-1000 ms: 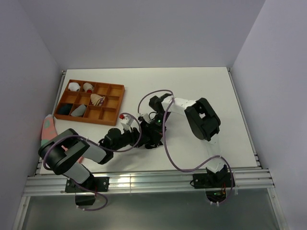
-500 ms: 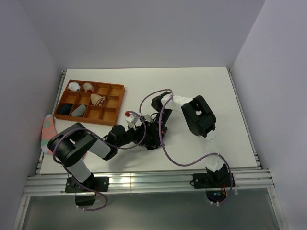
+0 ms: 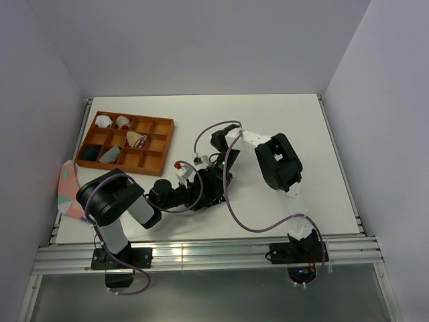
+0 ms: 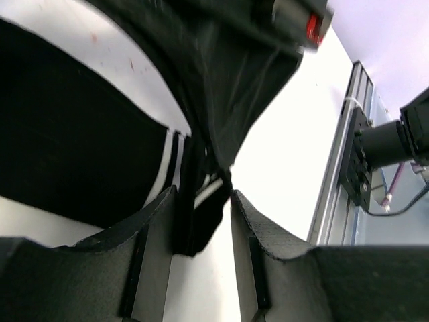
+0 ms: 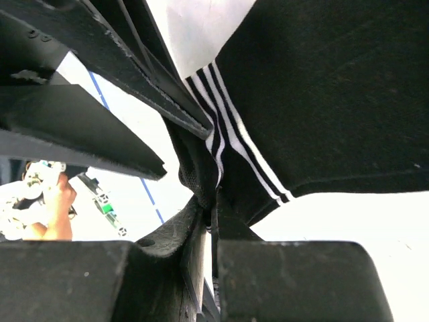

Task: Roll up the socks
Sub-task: Roll the sock at the center of the board.

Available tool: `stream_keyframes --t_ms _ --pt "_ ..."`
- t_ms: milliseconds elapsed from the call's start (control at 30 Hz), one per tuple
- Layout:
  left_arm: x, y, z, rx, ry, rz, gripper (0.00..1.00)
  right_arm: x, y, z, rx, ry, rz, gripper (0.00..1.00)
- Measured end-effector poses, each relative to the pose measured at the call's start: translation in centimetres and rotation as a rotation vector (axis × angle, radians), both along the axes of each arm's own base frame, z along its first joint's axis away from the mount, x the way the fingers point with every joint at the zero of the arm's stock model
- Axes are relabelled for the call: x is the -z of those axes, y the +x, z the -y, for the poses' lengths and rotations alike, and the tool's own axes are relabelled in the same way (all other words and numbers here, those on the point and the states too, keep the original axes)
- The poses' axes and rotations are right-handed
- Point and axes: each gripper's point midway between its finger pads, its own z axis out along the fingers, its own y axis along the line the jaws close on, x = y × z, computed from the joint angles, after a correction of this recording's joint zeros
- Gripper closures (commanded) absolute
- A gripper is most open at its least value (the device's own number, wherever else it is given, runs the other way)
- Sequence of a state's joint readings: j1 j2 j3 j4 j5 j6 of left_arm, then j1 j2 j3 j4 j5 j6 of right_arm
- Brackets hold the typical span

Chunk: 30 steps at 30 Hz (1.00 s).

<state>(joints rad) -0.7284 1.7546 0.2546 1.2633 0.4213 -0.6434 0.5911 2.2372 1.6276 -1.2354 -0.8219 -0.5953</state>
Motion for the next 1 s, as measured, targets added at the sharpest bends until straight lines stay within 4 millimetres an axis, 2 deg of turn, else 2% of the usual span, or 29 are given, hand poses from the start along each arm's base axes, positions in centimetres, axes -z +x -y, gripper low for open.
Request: stream_keyframes --t_ms 333,700,833,933,1000 --pt "0.7 -1.3 -0.2 0.037 -0.001 -0.046 0.53 0.3 0.3 0.1 0.029 -0.02 -0.019 0.95" --pt "0.8 -1.1 -0.3 0.031 0.011 -0.038 0.57 0.4 0.7 -0.2 0.05 -0.024 -0.03 0.96" --pt "1.3 -0.7 -0.4 0.007 0.033 -0.044 0.64 0.4 0.8 -0.2 0.055 -0.025 -0.031 0.96" --pt "1.6 -0.1 -0.4 -0.017 0.053 -0.053 0.74 0.4 0.8 -0.2 0.058 -0.025 -0.031 0.94" --pt "1.8 0.2 -0.3 -0.028 0.062 -0.056 0.86 0.6 0.9 -0.3 0.063 -0.026 -0.028 0.88"
